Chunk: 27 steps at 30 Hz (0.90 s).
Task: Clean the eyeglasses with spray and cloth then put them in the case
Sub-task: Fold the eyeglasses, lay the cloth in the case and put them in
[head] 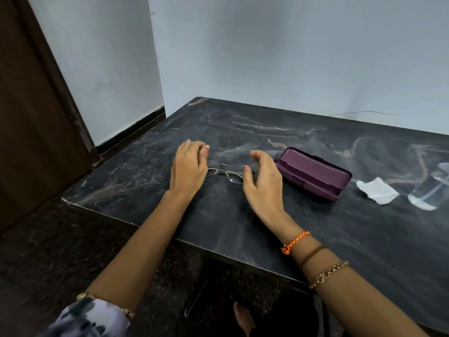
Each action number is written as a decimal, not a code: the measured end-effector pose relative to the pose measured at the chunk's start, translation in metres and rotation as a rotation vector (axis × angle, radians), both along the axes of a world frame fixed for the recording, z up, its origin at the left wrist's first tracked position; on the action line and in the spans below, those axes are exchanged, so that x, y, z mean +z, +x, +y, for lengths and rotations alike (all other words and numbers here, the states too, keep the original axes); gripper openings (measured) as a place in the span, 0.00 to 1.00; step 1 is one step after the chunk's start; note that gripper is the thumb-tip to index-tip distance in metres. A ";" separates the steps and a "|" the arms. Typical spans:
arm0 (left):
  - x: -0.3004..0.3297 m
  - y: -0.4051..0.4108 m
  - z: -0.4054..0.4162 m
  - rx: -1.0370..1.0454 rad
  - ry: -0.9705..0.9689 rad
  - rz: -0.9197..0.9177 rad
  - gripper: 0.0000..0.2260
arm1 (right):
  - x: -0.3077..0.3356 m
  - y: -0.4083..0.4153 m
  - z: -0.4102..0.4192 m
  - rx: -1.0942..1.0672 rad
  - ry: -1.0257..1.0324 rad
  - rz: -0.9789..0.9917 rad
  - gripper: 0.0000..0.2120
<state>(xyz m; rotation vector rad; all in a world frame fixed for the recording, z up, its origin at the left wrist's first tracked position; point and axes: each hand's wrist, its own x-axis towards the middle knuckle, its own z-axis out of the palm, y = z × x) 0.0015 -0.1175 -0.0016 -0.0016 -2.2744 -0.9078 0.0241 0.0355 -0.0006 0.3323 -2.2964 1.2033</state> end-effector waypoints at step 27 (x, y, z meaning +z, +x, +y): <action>0.007 0.002 0.191 -0.323 -0.293 0.332 0.13 | 0.006 -0.003 0.220 -0.395 0.179 -0.048 0.08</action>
